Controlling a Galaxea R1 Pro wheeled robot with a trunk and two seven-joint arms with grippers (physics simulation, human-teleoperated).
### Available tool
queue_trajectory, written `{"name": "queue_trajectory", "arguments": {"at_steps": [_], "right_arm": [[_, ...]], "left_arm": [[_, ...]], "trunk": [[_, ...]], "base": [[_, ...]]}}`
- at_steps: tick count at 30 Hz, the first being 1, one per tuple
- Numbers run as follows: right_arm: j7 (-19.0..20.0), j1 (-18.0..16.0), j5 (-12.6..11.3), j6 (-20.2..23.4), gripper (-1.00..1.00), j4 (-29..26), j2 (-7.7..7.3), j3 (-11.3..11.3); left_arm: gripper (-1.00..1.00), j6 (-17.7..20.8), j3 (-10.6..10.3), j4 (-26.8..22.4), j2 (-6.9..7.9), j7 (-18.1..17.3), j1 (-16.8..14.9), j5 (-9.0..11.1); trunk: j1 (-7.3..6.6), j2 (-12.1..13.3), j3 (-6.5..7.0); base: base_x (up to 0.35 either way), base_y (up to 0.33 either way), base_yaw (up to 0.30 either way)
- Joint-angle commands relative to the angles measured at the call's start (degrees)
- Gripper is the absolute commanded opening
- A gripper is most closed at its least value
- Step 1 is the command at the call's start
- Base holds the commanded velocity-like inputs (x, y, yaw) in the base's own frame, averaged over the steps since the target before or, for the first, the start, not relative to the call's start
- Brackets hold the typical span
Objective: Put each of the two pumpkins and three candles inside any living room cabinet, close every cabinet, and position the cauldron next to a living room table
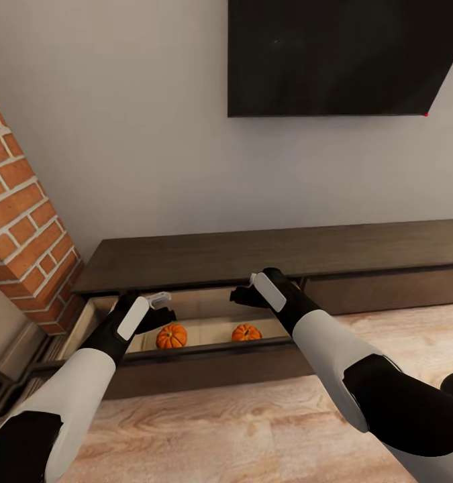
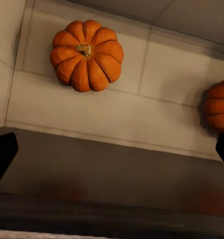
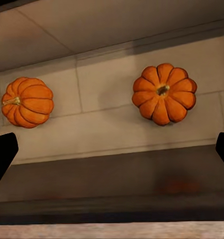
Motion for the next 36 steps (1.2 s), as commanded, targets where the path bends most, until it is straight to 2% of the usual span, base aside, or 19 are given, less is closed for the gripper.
{"name": "queue_trajectory", "arguments": {"at_steps": [1, 7, 15, 25, 32, 36], "right_arm": [[-0.19, -0.04, -0.56, 0.03, 1.0, -0.04, 0.0, 0.17], [0.66, -0.04, -0.56, 0.03, 1.0, -0.04, 0.0, 0.17], [0.71, 0.01, -0.56, 0.06, 1.0, -0.04, 0.0, 0.16], [0.71, 0.04, -0.56, -0.02, 1.0, -0.04, 0.0, 0.14], [0.71, 0.04, -0.56, -0.03, 1.0, -0.04, 0.0, 0.17], [0.71, 0.04, -0.56, -0.03, 1.0, -0.04, 0.0, 0.21]], "left_arm": [[1.0, 0.15, -0.24, -0.12, 0.08, 0.55, -0.02, 0.63], [1.0, 0.28, 1.51, -0.14, 0.08, 0.62, -0.02, 0.61], [1.0, 0.29, 1.77, -0.13, 0.04, 0.62, -0.02, 0.61], [1.0, 0.29, 1.72, -0.14, -0.02, 0.62, -0.02, 0.67], [1.0, 0.29, 1.7, -0.14, -0.07, 0.62, -0.02, 0.68], [1.0, 0.29, 1.69, -0.17, -0.04, 0.62, -0.01, 0.67]], "trunk": [[-0.26, 0.39, 0.13], [-1.57, 2.8, 1.21], [-3.33, 6.01, 2.65], [-5.53, 10.02, 4.44], [-7.06, 12.83, 5.7], [-7.06, 12.83, 5.7]], "base": [[-0.114, 0.0, 0.0], [-0.03, 0.0, 0.0], [-0.17, 0.0, 0.0], [-0.045, 0.0, 0.0], [-0.292, 0.0, 0.0], [-0.341, 0.0, 0.0]]}}
